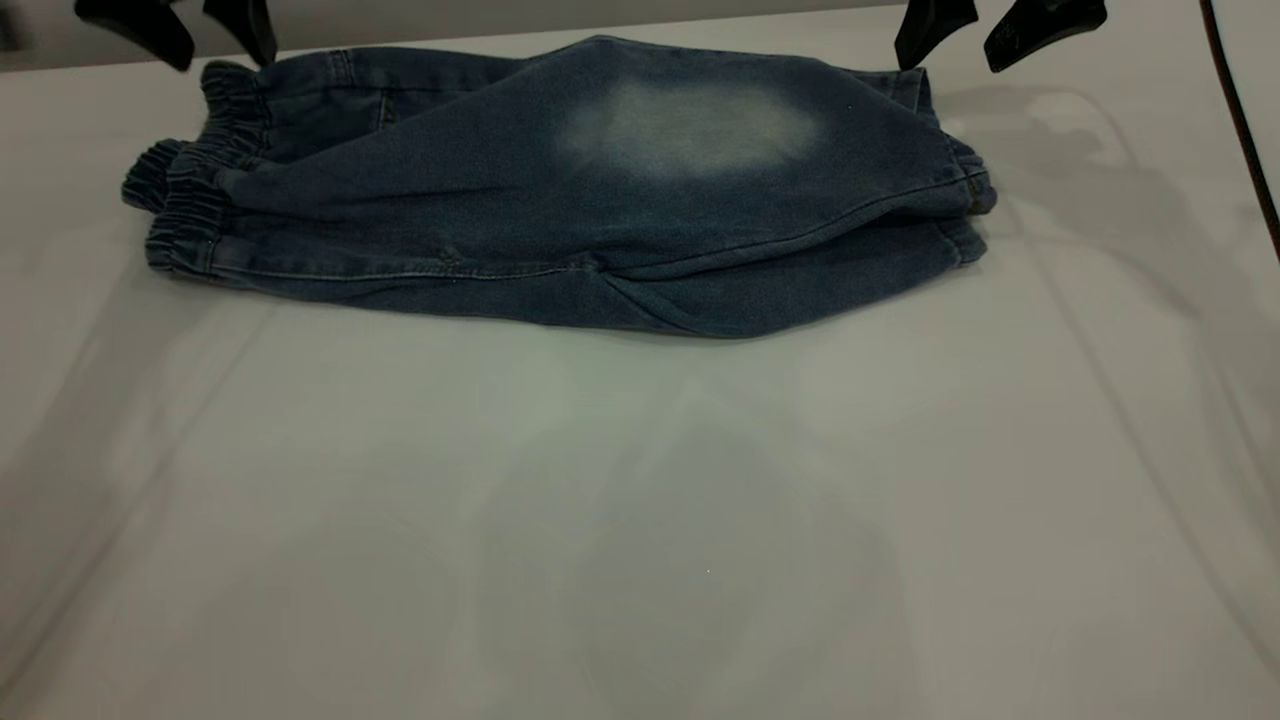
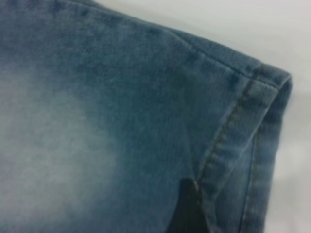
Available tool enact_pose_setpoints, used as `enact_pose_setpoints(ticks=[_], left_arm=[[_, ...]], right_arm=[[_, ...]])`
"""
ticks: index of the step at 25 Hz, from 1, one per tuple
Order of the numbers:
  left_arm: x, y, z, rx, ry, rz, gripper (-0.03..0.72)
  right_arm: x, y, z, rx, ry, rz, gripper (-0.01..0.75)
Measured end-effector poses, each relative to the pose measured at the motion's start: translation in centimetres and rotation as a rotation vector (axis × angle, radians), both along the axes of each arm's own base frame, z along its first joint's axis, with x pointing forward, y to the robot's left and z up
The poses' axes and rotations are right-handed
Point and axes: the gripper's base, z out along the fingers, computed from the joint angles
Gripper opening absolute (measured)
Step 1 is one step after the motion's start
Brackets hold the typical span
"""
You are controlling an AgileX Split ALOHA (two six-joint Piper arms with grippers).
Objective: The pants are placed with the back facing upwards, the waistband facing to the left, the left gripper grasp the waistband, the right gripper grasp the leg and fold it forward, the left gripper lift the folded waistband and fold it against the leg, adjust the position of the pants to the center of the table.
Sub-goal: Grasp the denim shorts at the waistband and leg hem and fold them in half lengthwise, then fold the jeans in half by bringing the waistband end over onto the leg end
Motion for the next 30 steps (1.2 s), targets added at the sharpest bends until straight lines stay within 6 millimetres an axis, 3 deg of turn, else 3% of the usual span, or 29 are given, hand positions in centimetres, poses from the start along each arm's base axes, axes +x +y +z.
enact_pose_setpoints(ticks=[4, 8, 14, 19, 21, 27, 30], left_arm=[[0.5, 0.0, 2.2, -0.002, 0.018, 0.008, 0.538], [-0.3, 0.6, 3.6, 0.061, 0.147, -0.001, 0.542], [-1.8, 5.6, 3.5, 0.168, 0.319, 0.130, 0.542], [-2.4, 9.2, 3.2, 0.079, 0.344, 0.129, 0.542], [-2.4, 9.4, 2.6, 0.004, 0.330, 0.095, 0.542], [-1.2, 7.4, 0.7, -0.239, 0.242, -0.014, 0.542], [-1.0, 6.8, -1.0, -0.316, 0.262, -0.020, 0.542]], right_arm=[[-0.5, 0.6, 1.2, 0.008, 0.025, 0.037, 0.498], [-1.2, 1.8, 1.6, 0.017, 0.061, 0.080, 0.498], [-2.0, 4.1, 1.6, 0.040, 0.094, 0.132, 0.498], [-2.2, 4.3, 1.6, 0.046, 0.109, 0.145, 0.498], [-2.2, 4.3, 1.6, 0.047, 0.110, 0.147, 0.498], [-2.2, 4.4, 1.6, 0.058, 0.110, 0.145, 0.498], [-2.3, 4.4, 1.6, 0.058, 0.117, 0.148, 0.498]])
